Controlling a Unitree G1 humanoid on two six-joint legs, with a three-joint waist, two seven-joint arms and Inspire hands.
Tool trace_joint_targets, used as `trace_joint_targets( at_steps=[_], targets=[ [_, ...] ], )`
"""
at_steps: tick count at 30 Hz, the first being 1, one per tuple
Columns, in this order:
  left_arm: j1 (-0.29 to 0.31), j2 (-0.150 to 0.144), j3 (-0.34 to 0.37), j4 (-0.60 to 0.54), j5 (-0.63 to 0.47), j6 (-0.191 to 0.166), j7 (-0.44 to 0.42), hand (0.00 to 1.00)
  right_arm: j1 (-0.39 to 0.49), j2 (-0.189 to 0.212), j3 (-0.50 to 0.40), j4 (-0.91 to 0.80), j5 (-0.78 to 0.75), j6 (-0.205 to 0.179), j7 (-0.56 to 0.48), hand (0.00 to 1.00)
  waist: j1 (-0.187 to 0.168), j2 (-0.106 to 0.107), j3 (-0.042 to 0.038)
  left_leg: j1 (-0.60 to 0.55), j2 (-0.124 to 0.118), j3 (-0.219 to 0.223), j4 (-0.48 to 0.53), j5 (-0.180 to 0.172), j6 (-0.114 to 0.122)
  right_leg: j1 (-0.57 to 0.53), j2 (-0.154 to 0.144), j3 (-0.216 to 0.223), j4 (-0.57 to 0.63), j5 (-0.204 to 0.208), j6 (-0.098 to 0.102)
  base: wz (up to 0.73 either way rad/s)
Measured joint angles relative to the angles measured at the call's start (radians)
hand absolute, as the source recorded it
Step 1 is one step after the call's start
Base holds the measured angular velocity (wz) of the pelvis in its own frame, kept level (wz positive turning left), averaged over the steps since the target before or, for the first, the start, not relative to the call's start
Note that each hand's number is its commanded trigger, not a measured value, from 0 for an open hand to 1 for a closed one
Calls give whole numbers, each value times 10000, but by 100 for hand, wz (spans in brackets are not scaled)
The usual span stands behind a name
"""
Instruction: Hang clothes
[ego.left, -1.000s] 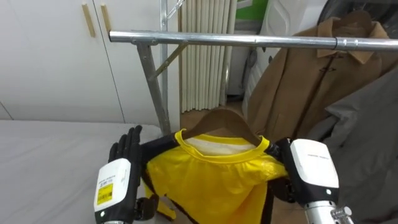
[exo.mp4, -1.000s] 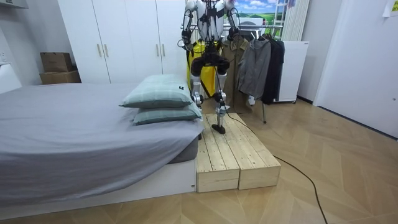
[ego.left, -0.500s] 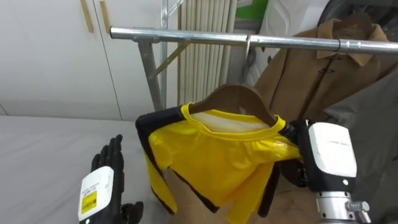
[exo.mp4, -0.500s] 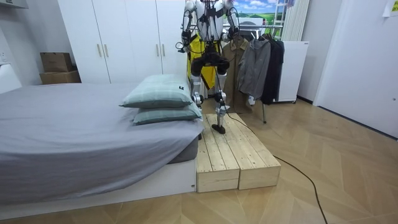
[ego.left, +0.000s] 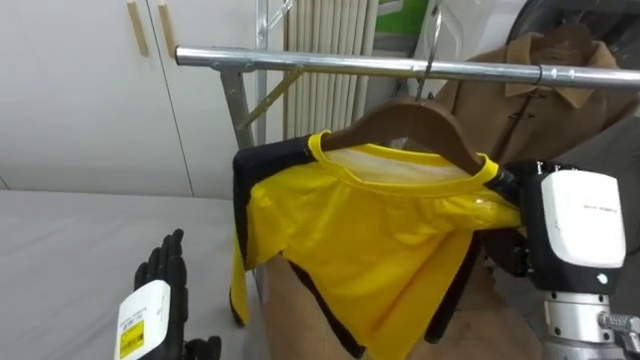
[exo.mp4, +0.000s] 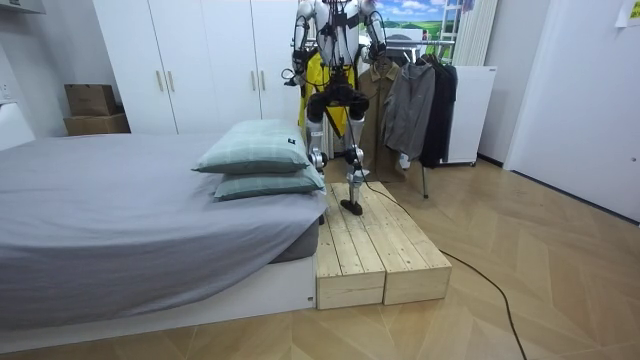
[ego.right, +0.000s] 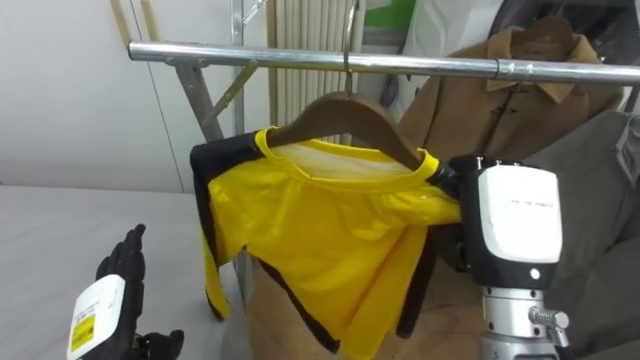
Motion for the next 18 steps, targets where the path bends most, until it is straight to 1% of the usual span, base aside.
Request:
trace_joint_targets(
  at_steps=[3,5,7,8,10,13,18],
  targets=[
    [-13,0,8,-1,2,-3,1,0,-54,-33,-1,-2,75,-4,13,100,12,-17,4,3,0,-1,-7,0,0,-13,4,1,20,0,-1,0],
    [-27,2,14,-2,-17,-28,1,0,-188,-49,-1,-3,234,-5,68,100,-3,-46,22,-6,0,-1,-8,0,0,-38,11,4,48,-3,-4,0],
    [-107,-1,30,-1,-15,-89,-1,0,-525,-108,-4,-1,656,-6,241,100,6,-135,69,-75,0,0,-8,10,-12,-122,18,5,88,-3,-4,0],
    [-125,-8,29,-1,-14,-93,-2,0,-613,-138,-4,0,794,-4,293,100,6,-155,79,-78,0,-5,-7,13,-15,-124,18,2,88,-3,-4,0],
    [-136,-9,29,-1,-14,-95,-2,0,-882,-233,-13,1,1274,1,355,100,-1,-217,75,-78,0,-17,-8,12,-15,-119,17,-10,80,-6,-9,0],
    [-159,-3,30,-5,-3,-95,-22,0,-982,-234,-9,2,1808,0,403,100,52,-283,80,-85,2,-19,-15,12,-15,-123,6,-91,57,-6,-10,0],
    [-168,7,31,-19,-4,-94,-245,0,-993,-232,-5,53,2204,7,888,100,134,-297,77,-108,-2,-23,-33,12,-15,-148,-5,-115,41,-6,-11,0]
  ],
)
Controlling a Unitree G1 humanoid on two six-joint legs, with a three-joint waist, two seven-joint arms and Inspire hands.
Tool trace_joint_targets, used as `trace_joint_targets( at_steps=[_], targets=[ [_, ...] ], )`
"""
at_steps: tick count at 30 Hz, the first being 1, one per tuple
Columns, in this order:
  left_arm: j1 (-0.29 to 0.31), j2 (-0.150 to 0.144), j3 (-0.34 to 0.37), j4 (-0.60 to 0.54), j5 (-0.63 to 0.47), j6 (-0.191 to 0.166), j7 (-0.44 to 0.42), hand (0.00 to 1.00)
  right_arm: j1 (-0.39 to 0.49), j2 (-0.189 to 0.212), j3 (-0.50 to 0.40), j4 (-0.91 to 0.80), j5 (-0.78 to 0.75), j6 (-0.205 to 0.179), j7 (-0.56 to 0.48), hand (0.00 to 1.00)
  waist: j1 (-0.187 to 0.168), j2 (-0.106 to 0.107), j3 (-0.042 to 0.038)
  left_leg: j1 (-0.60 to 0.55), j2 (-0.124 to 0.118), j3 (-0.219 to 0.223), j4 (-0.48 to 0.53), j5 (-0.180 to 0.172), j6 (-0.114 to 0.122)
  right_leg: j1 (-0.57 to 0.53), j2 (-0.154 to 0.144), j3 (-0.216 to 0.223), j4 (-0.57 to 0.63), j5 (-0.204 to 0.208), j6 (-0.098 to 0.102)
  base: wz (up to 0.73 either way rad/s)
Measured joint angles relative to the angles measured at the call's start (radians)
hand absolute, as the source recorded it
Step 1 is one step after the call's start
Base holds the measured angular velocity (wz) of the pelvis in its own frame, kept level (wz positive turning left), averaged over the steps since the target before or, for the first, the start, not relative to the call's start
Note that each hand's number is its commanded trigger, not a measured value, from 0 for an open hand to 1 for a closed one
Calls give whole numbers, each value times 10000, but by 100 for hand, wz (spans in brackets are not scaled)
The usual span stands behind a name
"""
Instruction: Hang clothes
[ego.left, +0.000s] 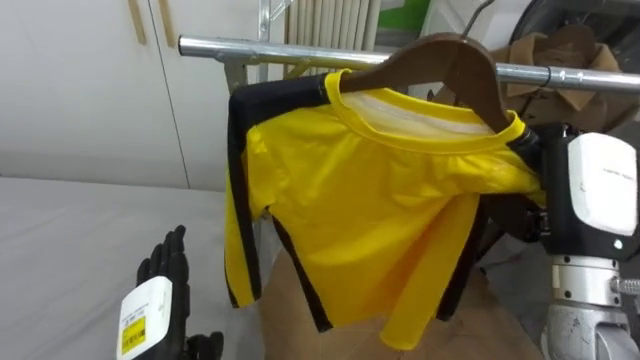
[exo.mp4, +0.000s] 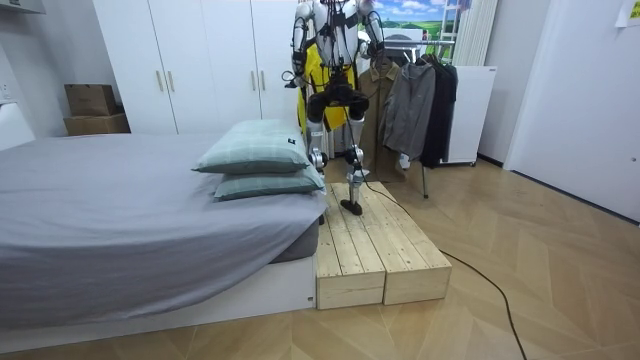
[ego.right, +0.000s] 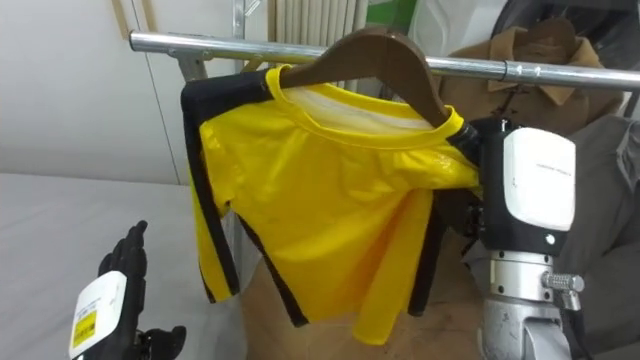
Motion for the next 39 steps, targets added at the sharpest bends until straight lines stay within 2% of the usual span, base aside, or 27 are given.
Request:
trace_joint_targets(
  at_steps=[3,8,10,14,17,20,24,28,32,35,39],
  targets=[
    [0,-3,0,1,-4,-1,-34,0,-42,-1,-1,223,115,22,255,100,127,-56,15,-7,-1,-5,-1,0,0,-10,4,0,26,-5,-8,0],
    [-27,0,20,-2,-13,-26,-192,0,-660,-57,8,1003,100,54,805,100,207,-154,31,-9,2,-42,1,0,0,3,-14,-67,7,-4,-10,2],
    [-120,-1,60,2,1,-30,-357,0,-1129,-69,75,1335,108,134,1092,100,253,-231,31,-10,1,-77,3,0,0,-5,-114,-593,-28,16,-44,5],
    [-287,2,108,0,-2,-31,-783,0,-1306,-303,100,1353,225,135,1691,100,450,-275,21,-25,1,-147,-28,0,0,40,-159,-790,-153,33,-70,4],
    [-285,39,296,-1,0,-21,-1060,0,-1307,-312,128,1472,607,147,2292,100,611,-299,22,-14,14,-138,-43,0,0,131,-155,-815,-153,48,-89,0],
    [-285,54,408,-15,-3,8,-1132,0,-1307,-315,129,1615,962,344,2874,100,723,-329,27,12,15,-134,-43,0,0,170,-163,-845,-159,49,-91,0],
    [-311,43,426,-16,10,8,-1149,0,-1366,-329,126,1769,2649,572,3724,100,700,-400,51,-9,-15,-319,-42,-1,0,161,-303,-1440,-177,35,-112,5],
    [-312,45,482,-17,10,7,-1154,0,-1954,-347,112,2719,3762,624,4350,100,653,-529,83,-9,-18,-318,-36,0,0,167,-306,-1487,-174,34,-117,0],
    [-320,29,586,-17,13,-1,-1159,0,-2111,-516,112,2884,4112,616,4800,100,660,-542,85,-13,-17,-339,-19,0,0,177,-321,-1521,-176,35,-118,1],
    [-313,29,608,-14,6,-3,-1156,0,-2267,-695,113,3324,4554,453,5127,100,713,-542,86,-18,-17,-379,-17,0,0,186,-340,-1532,-177,37,-122,0],
    [-308,39,649,-5,9,-3,-1147,0,-2606,-772,103,4271,5970,470,5757,100,726,-536,83,-61,-17,-509,3,0,0,190,-369,-1644,-179,40,-126,6]
  ],
)
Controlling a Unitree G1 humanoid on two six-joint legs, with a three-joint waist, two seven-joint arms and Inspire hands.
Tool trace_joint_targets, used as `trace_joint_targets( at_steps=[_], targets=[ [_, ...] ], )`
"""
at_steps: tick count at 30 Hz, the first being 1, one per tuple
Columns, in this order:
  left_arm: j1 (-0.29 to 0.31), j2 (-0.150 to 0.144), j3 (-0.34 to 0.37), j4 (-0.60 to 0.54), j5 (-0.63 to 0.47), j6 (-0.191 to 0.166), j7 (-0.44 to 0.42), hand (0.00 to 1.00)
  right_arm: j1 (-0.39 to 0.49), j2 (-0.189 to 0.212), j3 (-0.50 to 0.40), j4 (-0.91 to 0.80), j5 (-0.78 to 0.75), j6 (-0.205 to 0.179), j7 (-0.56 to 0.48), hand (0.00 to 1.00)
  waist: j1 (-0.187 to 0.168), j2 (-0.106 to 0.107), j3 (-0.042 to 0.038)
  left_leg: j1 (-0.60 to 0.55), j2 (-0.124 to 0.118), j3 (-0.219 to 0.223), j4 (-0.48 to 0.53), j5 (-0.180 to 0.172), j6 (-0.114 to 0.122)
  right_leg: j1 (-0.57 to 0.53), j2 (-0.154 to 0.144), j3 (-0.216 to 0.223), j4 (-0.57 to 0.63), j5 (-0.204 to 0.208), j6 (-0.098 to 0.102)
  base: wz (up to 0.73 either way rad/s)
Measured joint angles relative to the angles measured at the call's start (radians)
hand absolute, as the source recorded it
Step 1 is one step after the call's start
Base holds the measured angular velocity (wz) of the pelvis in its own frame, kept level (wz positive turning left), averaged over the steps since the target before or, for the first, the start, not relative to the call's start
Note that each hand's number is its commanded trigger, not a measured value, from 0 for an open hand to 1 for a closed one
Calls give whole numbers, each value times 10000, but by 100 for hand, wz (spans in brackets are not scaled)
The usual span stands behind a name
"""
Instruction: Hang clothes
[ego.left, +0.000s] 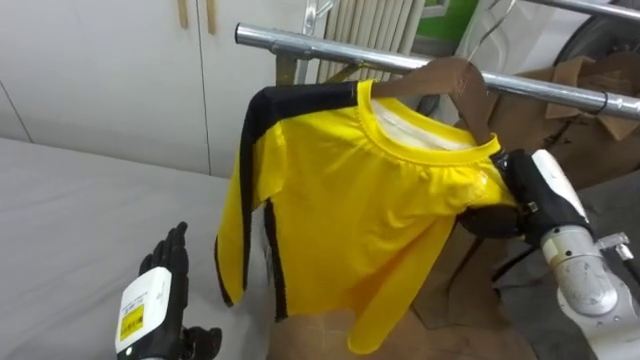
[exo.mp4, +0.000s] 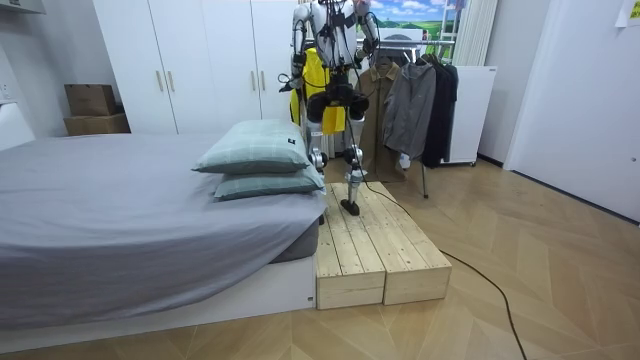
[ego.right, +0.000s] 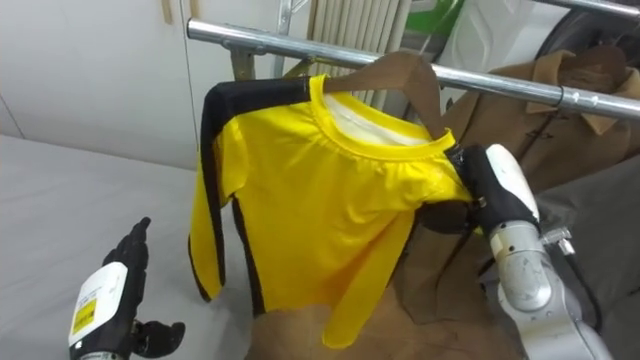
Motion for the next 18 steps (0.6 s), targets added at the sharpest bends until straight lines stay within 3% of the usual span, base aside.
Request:
trace_joint_targets(
  at_steps=[7,18],
  targets=[
    [15,-1,114,27,-12,0,-7,0,-229,-1,0,509,1250,0,909,100,30,9,0,-4,4,-61,74,0,0,59,-46,-239,3,8,-13,3],
    [17,6,271,451,-4,-205,-156,0,-658,-62,-23,1771,1811,-124,1665,100,37,-5,8,-79,-6,-339,360,-1,-2,114,-116,-557,12,-23,-50,7]
  ],
)
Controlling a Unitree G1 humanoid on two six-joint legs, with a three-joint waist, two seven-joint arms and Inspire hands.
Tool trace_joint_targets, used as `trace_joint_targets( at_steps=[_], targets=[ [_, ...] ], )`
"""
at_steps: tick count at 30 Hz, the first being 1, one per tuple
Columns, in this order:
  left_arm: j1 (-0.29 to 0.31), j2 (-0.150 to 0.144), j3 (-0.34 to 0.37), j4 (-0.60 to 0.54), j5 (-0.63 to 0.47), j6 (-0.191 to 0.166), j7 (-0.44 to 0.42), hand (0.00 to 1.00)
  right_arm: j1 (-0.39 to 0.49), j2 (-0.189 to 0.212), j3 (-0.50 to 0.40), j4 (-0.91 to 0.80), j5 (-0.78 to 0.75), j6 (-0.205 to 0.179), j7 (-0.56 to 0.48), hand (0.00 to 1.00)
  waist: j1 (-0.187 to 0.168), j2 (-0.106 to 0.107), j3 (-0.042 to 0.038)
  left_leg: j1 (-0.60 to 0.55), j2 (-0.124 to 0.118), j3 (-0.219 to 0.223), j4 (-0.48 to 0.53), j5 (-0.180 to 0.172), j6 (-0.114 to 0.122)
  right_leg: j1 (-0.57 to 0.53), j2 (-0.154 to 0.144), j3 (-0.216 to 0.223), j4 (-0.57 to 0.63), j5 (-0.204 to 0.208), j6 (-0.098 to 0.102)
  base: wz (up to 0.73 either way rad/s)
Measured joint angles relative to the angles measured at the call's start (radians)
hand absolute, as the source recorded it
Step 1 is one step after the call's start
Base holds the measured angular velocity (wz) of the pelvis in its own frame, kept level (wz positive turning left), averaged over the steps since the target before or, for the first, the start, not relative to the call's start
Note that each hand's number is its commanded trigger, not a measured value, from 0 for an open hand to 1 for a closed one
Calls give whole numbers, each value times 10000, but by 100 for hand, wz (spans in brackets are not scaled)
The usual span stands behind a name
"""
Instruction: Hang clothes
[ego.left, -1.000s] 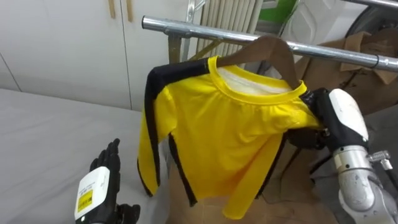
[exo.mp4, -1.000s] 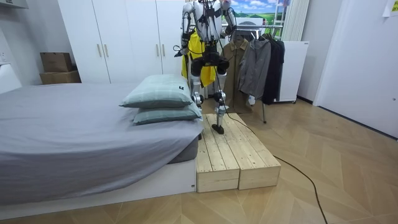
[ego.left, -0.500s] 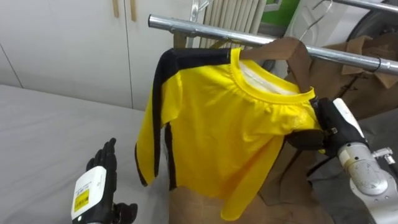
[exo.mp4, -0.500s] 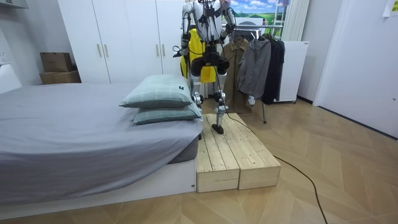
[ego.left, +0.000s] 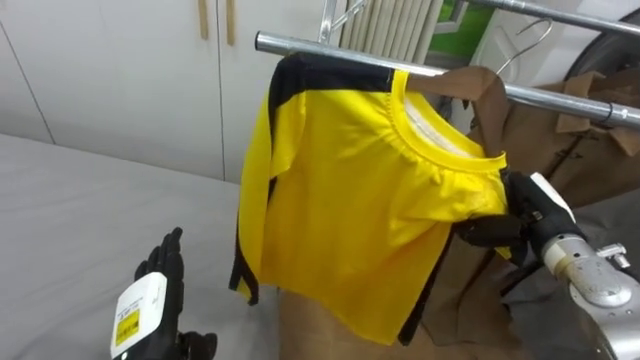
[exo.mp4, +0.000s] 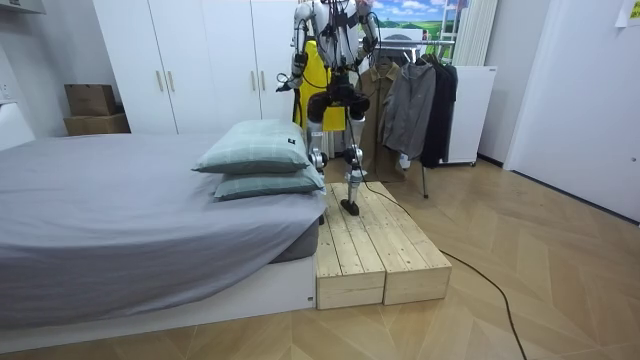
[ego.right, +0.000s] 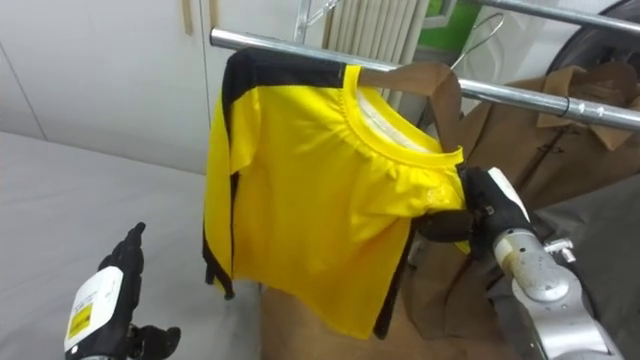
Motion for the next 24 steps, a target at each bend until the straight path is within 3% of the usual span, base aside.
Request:
trace_joint_targets(
  at_steps=[9,14,16,24],
  targets=[
    [-42,3,44,157,10,-64,2,0,1,-47,56,1037,-104,-110,316,100,-10,-5,-4,178,3,-10,-35,-1,0,242,12,0,-3,24,-27,0],
    [-82,44,39,157,18,-62,2,0,1,-18,54,1543,-806,81,329,100,-29,-4,-4,142,-17,-14,-14,-1,-1,165,12,7,-50,2,4,0],
    [-189,21,39,156,19,-62,3,0,2,7,54,1700,-1521,348,308,100,-7,-6,-6,70,-23,6,-6,3,-2,55,8,26,13,7,0,-2],
    [-437,31,58,158,244,-62,22,0,3,24,29,1843,-2346,353,-427,100,-3,-7,-14,28,5,-1,-24,6,-5,61,10,17,-12,26,-25,0]
  ],
)
